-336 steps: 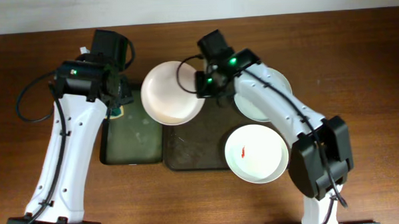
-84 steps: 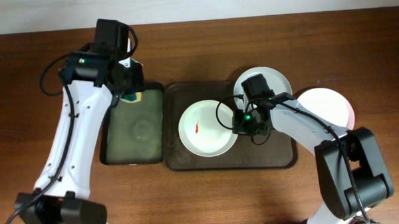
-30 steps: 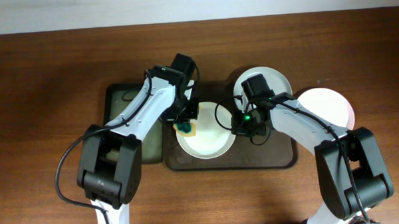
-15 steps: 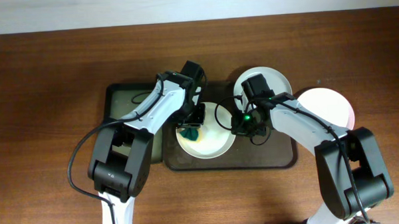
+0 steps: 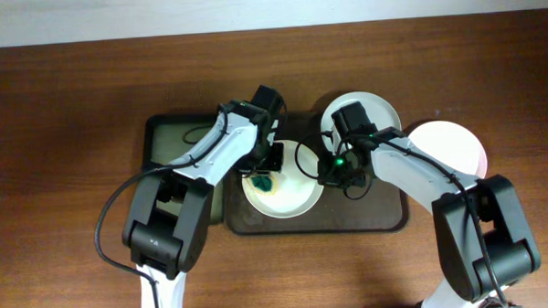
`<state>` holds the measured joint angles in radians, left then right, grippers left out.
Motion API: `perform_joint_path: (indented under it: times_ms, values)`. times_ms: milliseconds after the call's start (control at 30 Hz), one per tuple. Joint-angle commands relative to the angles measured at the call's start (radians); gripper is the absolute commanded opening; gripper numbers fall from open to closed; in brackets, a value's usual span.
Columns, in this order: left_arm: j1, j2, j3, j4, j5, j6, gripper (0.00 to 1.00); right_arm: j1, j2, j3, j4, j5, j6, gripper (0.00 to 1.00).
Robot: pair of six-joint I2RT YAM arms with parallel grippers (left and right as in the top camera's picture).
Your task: Clean dirty plates on tray and stack at the side
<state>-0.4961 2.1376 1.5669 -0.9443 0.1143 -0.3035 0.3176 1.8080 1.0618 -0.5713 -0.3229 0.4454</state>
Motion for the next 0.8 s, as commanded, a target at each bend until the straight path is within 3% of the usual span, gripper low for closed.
perform_joint_path:
  times_ms: [0,133,400,767]
  values:
    - [-0.039,0.017,-0.087,0.056,-0.058,0.001,0.00,0.003,0.000,-0.003,0.000,-0.006,0.000,0.04]
    - [-0.041,0.034,-0.127,0.080,-0.041,0.002,0.00,0.003,0.000,-0.003,0.000,-0.006,0.000,0.04]
    - [-0.047,0.069,-0.127,0.098,0.213,0.051,0.00,0.003,0.000,-0.003,0.000,-0.006,0.000,0.04]
    - [-0.047,0.069,-0.127,0.122,0.223,0.051,0.00,0.003,0.002,-0.057,0.038,-0.008,0.000,0.04]
